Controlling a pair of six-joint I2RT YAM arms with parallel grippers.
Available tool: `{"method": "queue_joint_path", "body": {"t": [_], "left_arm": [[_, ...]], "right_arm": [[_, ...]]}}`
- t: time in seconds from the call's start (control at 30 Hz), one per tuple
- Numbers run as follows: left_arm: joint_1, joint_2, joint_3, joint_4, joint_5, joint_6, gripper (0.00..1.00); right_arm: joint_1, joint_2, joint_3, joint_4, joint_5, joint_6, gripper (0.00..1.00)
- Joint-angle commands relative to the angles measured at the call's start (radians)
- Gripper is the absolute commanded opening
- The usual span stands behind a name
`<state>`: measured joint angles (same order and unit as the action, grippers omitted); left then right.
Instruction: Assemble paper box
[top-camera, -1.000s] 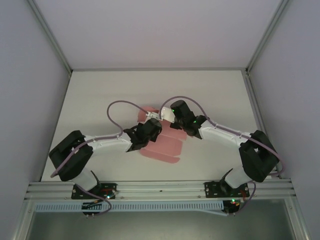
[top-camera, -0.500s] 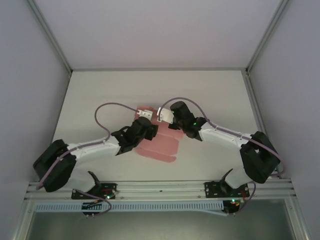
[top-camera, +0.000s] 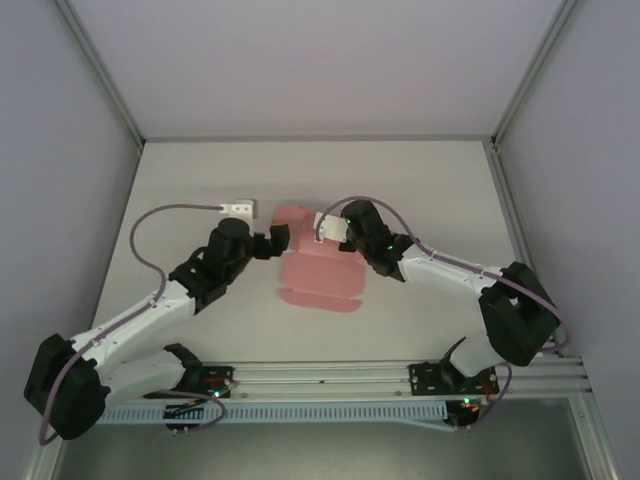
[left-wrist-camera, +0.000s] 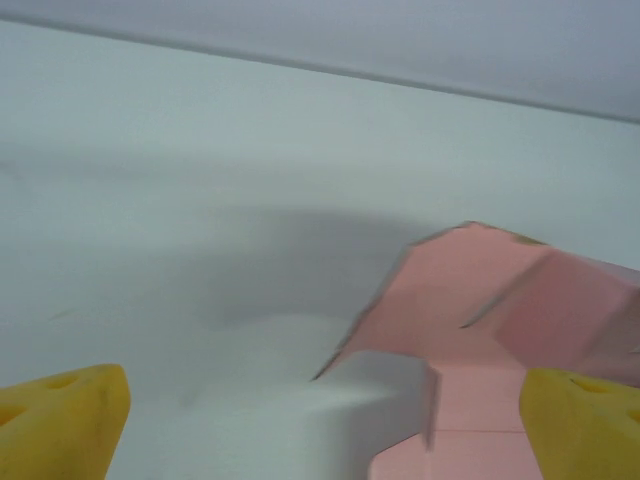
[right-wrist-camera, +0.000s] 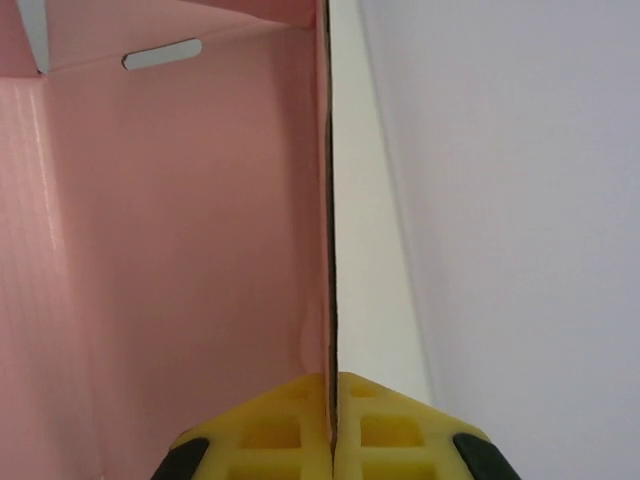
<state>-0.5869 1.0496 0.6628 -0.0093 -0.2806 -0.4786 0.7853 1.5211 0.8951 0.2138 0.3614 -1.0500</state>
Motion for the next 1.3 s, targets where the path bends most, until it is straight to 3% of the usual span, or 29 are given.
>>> {"method": "queue_joint_path", "body": {"t": [0.0, 0.13, 0.5, 0.7, 0.9, 1.0, 1.07, 1.27], "left_arm": [[0.071, 0.005, -0.021, -0.041, 0.044, -0.041, 1.00], [0.150, 0.032, -0.036, -0.024, 0.101, -0.059, 1.00], [0.283, 0.141, -0.049, 0.039, 0.222, -0.059, 1.00], [0.359, 0.272, 0.014, 0.112, 0.337, -0.003, 1.00], [0.381, 0.537, 0.179, 0.179, 0.425, 0.089, 1.00], [0.379, 0.640, 0.263, 0.158, 0.523, 0.138, 1.00], [0.375, 0.672, 0.278, 0.163, 0.600, 0.173, 1.00], [0.337, 0.675, 0.245, 0.135, 0.677, 0.252, 0.91]], "right_arm": [[0.028, 0.057, -0.021, 0.217, 0.126, -0.161, 0.00], [0.051, 0.117, -0.021, 0.268, 0.191, -0.199, 0.00], [0.126, 0.300, -0.155, 0.662, 0.341, -0.254, 0.00], [0.127, 0.237, -0.161, 0.548, 0.247, -0.173, 0.00], [0.111, 0.219, -0.157, 0.498, 0.205, -0.131, 0.00], [0.100, 0.214, -0.153, 0.495, 0.203, -0.114, 0.00], [0.093, 0.205, -0.151, 0.484, 0.193, -0.098, 0.00], [0.080, 0.200, -0.139, 0.465, 0.192, -0.085, 0.00]]}}
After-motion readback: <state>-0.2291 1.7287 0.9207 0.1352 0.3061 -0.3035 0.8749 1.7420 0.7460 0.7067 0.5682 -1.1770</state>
